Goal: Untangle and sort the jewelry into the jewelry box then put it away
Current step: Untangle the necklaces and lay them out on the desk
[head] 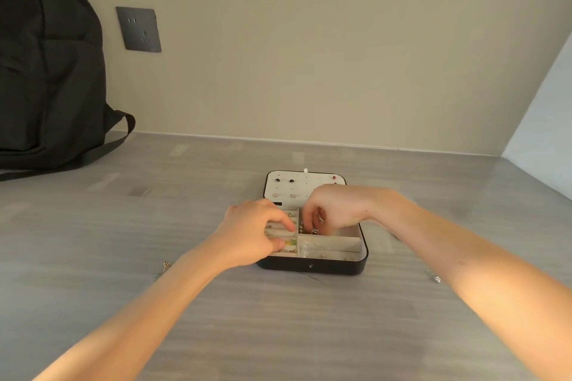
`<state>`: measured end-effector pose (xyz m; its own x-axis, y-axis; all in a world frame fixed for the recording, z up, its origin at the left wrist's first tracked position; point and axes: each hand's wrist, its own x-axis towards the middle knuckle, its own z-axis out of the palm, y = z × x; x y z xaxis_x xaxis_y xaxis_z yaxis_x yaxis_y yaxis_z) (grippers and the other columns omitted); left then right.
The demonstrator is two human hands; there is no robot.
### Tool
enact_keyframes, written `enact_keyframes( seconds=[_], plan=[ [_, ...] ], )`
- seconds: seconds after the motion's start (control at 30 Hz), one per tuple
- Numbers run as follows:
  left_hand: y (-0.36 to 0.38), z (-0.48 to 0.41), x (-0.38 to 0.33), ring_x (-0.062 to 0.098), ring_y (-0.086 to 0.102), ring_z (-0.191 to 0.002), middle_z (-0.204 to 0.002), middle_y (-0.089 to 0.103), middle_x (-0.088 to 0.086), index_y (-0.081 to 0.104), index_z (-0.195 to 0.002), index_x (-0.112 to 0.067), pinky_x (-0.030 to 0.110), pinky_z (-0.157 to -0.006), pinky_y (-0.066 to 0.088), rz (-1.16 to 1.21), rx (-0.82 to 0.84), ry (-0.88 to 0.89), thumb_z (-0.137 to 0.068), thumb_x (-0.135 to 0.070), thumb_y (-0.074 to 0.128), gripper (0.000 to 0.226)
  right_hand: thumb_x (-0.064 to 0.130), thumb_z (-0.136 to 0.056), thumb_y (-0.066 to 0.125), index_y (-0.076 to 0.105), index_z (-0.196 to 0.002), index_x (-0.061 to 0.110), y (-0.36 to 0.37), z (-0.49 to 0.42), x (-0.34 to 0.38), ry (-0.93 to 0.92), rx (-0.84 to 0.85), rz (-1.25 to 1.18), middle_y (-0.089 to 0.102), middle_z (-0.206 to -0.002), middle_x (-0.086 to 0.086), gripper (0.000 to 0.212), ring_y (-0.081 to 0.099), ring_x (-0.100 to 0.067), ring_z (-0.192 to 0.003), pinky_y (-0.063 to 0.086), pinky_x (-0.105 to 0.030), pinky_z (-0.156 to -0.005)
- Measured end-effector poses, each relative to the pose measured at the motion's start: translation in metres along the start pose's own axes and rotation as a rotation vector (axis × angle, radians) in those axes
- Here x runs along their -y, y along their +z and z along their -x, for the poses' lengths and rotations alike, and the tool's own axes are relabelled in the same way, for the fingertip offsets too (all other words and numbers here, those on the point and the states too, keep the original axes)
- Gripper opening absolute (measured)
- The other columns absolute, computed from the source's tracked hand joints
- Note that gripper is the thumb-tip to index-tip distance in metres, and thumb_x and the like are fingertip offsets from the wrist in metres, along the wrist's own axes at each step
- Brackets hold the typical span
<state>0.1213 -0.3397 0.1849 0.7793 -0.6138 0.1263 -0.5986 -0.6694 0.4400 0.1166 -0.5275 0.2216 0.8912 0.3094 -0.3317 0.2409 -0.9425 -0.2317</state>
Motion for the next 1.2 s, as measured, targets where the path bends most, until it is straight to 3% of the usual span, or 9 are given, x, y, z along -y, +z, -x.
enact_keyframes(
  seconds=[0.2, 0.37, 0.57, 0.7, 0.83, 0.93, 1.07, 1.13, 1.2],
  plan=[
    [0.002, -0.001, 0.003, 0.008, 0.046, -0.108, -0.109, 0.052, -0.017, 0.064, -0.101, -0.041, 0.036, -0.101, 0.032, 0.034, 0.008, 0.007, -0.079, -0.027, 0.070, 0.027, 0.010, -0.083, 0.064, 0.066, -0.090, 0.015, -0.001, -0.007, 0.002, -0.008, 0.028, -0.058, 0.065, -0.085, 0.000, 0.009, 0.056, -0.014, -0.074, 0.042, -0.022, -0.062],
    [0.001, 0.000, 0.003, 0.008, 0.046, -0.109, -0.109, 0.051, -0.017, 0.064, -0.102, -0.040, 0.036, -0.101, 0.031, 0.039, 0.013, 0.018, -0.080, -0.027, 0.069, 0.026, 0.013, -0.086, 0.062, 0.066, -0.091, 0.013, 0.005, -0.005, 0.004, -0.028, -0.029, -0.029, 0.055, -0.073, 0.011, 0.007, 0.052, -0.013, -0.075, 0.039, -0.016, -0.061],
    [0.001, 0.001, 0.004, 0.008, 0.045, -0.111, -0.113, 0.052, -0.018, 0.063, -0.103, -0.043, 0.039, -0.102, 0.029, 0.027, 0.019, 0.026, -0.082, -0.029, 0.067, 0.026, 0.022, -0.094, 0.051, 0.061, -0.099, 0.010, 0.009, 0.005, -0.001, -0.019, -0.120, -0.039, 0.061, -0.093, 0.000, 0.017, 0.056, -0.017, -0.087, 0.044, -0.024, -0.072],
    [-0.003, -0.002, 0.004, 0.007, 0.047, -0.109, -0.107, 0.052, -0.018, 0.063, -0.104, -0.040, 0.036, -0.101, 0.032, 0.071, 0.071, 0.010, -0.080, -0.027, 0.069, 0.027, 0.019, -0.095, 0.051, 0.051, -0.083, 0.019, 0.005, 0.014, -0.009, -0.004, -0.261, -0.261, 0.057, -0.072, 0.008, 0.012, 0.052, -0.006, -0.063, 0.038, -0.010, -0.053],
    [-0.007, -0.006, -0.006, 0.005, 0.049, -0.113, -0.118, 0.054, -0.014, 0.061, -0.112, -0.032, 0.027, -0.096, 0.041, 0.148, 0.017, -0.029, -0.084, -0.024, 0.065, 0.029, 0.011, -0.095, 0.049, 0.048, -0.080, 0.018, -0.004, 0.029, -0.008, -0.045, -0.311, -0.463, 0.054, -0.065, 0.008, 0.016, 0.047, -0.002, -0.052, 0.039, -0.017, -0.055],
    [-0.011, -0.008, -0.025, 0.000, 0.047, -0.115, -0.118, 0.053, -0.019, 0.057, -0.117, -0.028, 0.011, -0.074, 0.049, 0.355, -0.003, -0.015, -0.087, -0.020, 0.062, 0.032, 0.009, -0.095, 0.049, 0.051, -0.083, 0.014, -0.017, 0.044, -0.001, -0.100, -0.339, -0.579, 0.053, -0.066, 0.003, 0.013, 0.045, -0.007, -0.054, 0.039, -0.021, -0.057],
    [-0.019, -0.009, -0.056, 0.010, 0.061, -0.105, -0.110, 0.066, -0.002, 0.061, -0.109, -0.017, 0.022, -0.089, 0.048, 0.786, 0.103, 0.025, -0.086, -0.010, 0.063, 0.024, 0.007, -0.095, 0.049, 0.052, -0.083, 0.011, -0.036, 0.073, 0.012, -0.180, -0.404, -0.667, 0.054, -0.067, -0.003, 0.013, 0.044, -0.012, -0.057, 0.038, -0.023, -0.058],
    [-0.025, -0.003, -0.068, 0.016, 0.066, -0.091, -0.093, 0.070, 0.003, 0.063, -0.105, -0.011, 0.027, -0.087, 0.052, 0.948, 0.144, 0.055, -0.086, -0.007, 0.062, 0.019, 0.007, -0.094, 0.050, 0.052, -0.083, 0.010, -0.041, 0.092, 0.017, -0.206, -0.424, -0.699, 0.054, -0.068, -0.006, 0.012, 0.045, -0.014, -0.058, 0.038, -0.022, -0.058],
    [-0.029, 0.007, -0.076, 0.017, 0.066, -0.075, -0.078, 0.068, 0.003, 0.064, -0.097, -0.007, 0.028, -0.076, 0.056, 1.048, 0.185, 0.069, -0.085, -0.007, 0.061, 0.012, 0.007, -0.094, 0.050, 0.053, -0.084, 0.009, -0.038, 0.111, 0.020, -0.208, -0.425, -0.714, 0.053, -0.068, -0.005, 0.010, 0.044, -0.015, -0.059, 0.038, -0.021, -0.056]
  ],
)
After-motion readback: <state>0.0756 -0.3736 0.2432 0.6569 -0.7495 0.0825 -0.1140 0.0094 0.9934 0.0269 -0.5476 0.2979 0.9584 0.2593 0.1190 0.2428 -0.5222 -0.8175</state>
